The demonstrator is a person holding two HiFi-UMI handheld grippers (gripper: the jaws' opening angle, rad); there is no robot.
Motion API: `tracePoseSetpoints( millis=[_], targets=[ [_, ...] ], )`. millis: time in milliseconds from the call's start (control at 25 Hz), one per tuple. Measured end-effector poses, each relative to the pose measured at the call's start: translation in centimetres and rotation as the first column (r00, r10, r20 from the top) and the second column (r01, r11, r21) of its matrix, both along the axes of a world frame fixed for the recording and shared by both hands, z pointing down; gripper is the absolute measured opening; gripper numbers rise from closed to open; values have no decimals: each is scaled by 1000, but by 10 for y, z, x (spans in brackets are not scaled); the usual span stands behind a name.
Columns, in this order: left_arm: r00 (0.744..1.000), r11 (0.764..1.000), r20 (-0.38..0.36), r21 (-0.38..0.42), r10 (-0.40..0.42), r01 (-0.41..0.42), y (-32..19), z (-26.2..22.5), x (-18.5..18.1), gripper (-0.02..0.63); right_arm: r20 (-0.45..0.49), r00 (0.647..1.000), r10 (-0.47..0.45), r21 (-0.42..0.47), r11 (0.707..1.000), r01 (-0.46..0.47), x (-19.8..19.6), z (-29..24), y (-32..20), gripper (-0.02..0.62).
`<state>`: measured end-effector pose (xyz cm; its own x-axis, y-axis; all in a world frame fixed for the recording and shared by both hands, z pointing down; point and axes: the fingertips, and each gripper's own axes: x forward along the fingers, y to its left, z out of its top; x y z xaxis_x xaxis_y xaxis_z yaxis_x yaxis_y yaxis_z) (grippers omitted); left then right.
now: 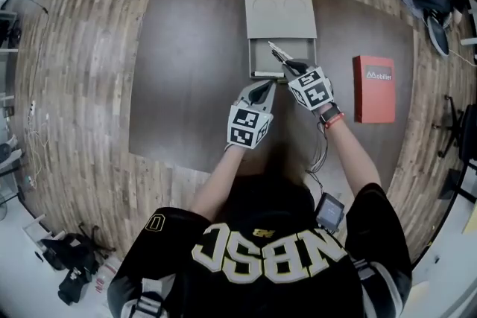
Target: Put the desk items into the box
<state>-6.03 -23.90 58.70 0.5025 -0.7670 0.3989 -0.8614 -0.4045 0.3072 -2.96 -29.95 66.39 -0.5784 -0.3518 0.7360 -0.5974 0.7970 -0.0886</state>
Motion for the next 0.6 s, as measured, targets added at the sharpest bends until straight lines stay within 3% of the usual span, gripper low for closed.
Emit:
tracePoseSetpoints(
  millis=[240,600],
  targets=[
    [998,998,-10,-17,-60,60,-10,5,-25,15,-62,993,-99,-7,995,99,-29,22,-16,52],
    [996,994,-13,-53,-93,93,-14,23,-50,17,-145,976,-165,-60,986,158,-48,60,-20,52]
  ],
)
